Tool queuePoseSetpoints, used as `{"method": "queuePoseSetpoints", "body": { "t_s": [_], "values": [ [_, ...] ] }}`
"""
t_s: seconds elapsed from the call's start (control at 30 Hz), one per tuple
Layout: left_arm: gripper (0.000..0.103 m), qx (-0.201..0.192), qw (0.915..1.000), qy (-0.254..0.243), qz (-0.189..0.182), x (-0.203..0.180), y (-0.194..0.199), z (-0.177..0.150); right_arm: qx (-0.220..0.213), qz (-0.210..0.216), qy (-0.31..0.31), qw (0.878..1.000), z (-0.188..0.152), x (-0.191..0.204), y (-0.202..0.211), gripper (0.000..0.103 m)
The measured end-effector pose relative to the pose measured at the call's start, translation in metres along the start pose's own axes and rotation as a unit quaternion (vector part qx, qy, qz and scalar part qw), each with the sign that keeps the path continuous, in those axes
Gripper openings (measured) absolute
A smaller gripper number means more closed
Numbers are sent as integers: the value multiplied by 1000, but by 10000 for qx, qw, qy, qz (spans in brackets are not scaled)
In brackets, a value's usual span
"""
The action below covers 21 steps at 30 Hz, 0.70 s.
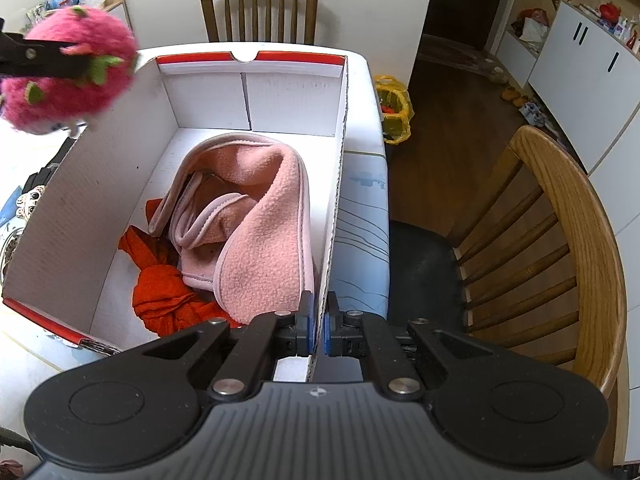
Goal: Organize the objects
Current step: 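Carry the strawberry plush into the shoebox beside the scarf and release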
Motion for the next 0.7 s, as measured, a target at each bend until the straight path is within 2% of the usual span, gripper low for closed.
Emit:
{"method": "queuePoseSetpoints", "body": {
  "t_s": [0.3, 0.7],
  "values": [
    [75, 764, 9944, -508, -522, -32, -29, -31, -21, 81, 17, 10000, 1, -3, -2, 5],
    [75, 1525, 9813, -935, -714, -47, -53, -59, -19, 92, -11, 10000, 0, -4, -4, 5]
  ]
}}
Point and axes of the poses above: each gripper's, at about its wrist camera, not at the fingertips, and y roughly against the way its jaws point, x to its left, z to its top, the point moved 2 cm from there along -y, roughly the way its jaws point, and after that the axes turned 3 degrees about -y, right-handed, at the moved point
